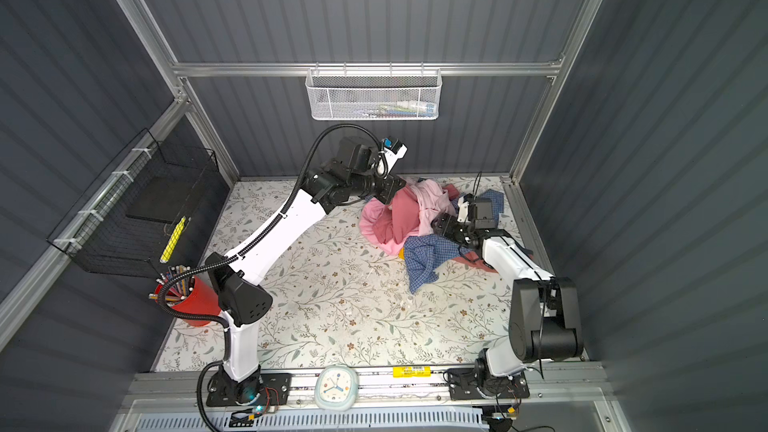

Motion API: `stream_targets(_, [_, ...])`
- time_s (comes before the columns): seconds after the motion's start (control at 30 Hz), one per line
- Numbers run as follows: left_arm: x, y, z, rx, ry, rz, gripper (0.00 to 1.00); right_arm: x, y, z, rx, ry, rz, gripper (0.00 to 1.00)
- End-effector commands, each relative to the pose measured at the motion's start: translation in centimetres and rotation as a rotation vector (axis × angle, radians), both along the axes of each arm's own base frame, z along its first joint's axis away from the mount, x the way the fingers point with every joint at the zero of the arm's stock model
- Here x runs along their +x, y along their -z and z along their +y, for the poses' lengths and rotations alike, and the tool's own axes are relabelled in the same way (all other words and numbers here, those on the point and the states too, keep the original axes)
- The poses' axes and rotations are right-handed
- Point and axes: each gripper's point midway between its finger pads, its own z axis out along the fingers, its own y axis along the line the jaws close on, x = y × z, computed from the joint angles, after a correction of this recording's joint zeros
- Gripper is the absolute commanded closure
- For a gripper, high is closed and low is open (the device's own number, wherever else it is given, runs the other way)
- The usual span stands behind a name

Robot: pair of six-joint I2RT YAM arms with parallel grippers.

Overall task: Pick out a specific cloth from the pile
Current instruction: 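Lift the rose-red sweater high out of the pile with the left gripper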

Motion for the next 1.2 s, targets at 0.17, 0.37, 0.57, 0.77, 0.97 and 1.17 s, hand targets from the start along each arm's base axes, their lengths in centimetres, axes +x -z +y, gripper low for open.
stream_targets(0.17, [-1.8, -8.5, 1.0, -0.101, 0.016, -0.179, 1.00, 0.4, 1.3, -0.7, -0.029, 0.042, 0.023, 0.15])
stream_targets(0.37, [-2.1, -10.8, 2.2, -0.095, -0.007, -0.259, 1.00, 0.6, 1.7, -1.2, -0.031, 0.064, 0.039, 0.15])
stream_targets(0.57, [-3.0, -13.7, 2.6, -0.157, 0.003, -0.317, 1.00, 0.8, 1.3, -1.4, -0.036, 0.066, 0.032, 0.16])
stream_targets(0.77, [-4.1, -14.9, 2.6, -0.180, 0.029, -0.348, 1.00, 0.9, 1.0, -1.7, -0.047, 0.070, 0.023, 0.15])
stream_targets(0.97, [-5.1, -16.1, 2.7, -0.199, 0.039, -0.382, 1.00, 0.9, 0.8, -1.8, -0.051, 0.070, 0.015, 0.15])
stream_targets(1.17, [-5.6, -17.8, 3.6, -0.205, 0.015, -0.441, 1.00, 0.8, 0.6, -1.8, -0.049, 0.071, 0.012, 0.14])
